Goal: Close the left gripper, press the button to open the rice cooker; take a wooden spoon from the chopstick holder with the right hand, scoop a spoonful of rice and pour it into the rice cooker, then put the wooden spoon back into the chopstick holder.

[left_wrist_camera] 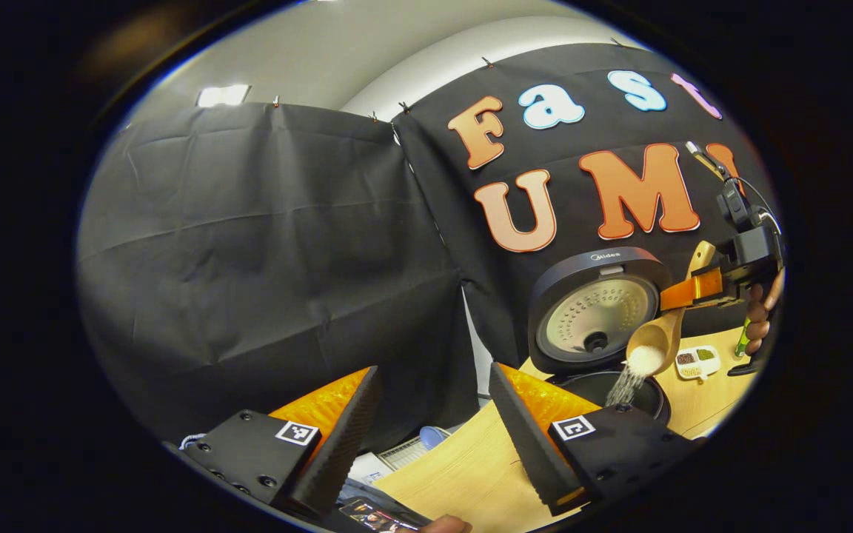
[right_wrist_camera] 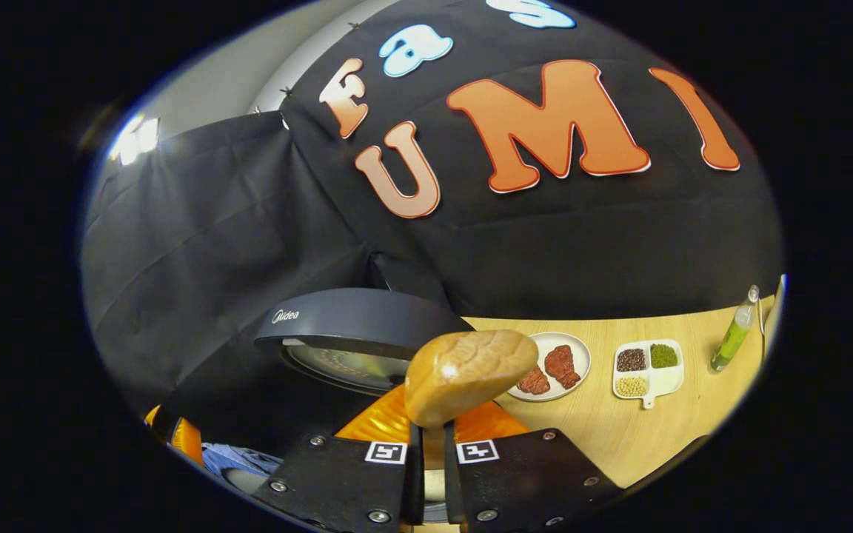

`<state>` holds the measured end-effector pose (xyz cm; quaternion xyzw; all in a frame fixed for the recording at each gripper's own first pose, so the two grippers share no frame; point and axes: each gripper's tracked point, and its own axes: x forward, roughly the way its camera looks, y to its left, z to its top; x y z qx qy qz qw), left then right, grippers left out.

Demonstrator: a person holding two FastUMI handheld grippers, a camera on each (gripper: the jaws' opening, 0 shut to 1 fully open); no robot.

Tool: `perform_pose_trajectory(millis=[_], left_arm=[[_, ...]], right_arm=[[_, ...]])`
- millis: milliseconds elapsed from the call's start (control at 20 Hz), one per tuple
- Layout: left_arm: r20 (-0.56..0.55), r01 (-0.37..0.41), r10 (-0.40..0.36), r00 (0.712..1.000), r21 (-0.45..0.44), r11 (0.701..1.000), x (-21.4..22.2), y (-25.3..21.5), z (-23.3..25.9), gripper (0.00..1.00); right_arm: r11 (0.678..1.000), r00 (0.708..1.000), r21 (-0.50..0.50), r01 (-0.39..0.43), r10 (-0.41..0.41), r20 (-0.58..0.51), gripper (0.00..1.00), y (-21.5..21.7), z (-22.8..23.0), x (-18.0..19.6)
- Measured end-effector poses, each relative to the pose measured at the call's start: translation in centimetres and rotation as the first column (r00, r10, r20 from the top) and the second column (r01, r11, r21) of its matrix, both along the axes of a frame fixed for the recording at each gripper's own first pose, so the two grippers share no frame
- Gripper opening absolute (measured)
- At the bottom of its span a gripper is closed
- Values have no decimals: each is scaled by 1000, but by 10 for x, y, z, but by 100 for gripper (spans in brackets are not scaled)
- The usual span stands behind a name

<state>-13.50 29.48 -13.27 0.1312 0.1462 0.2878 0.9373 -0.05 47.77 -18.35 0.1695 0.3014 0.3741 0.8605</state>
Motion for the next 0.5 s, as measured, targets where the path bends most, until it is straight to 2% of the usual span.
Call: perform_pose_trajectory(millis=[100,500], left_arm=[[0,1,-1,1000,0,1000,0,0,0,100],[-10,-30,30,1000,-4,1000,-8,11,-4,100]], right_arm=[[1000,999,-19,-15,16,36,10,4,3,-3],[996,990,-66,-62,70,123,10,9,5,-11]])
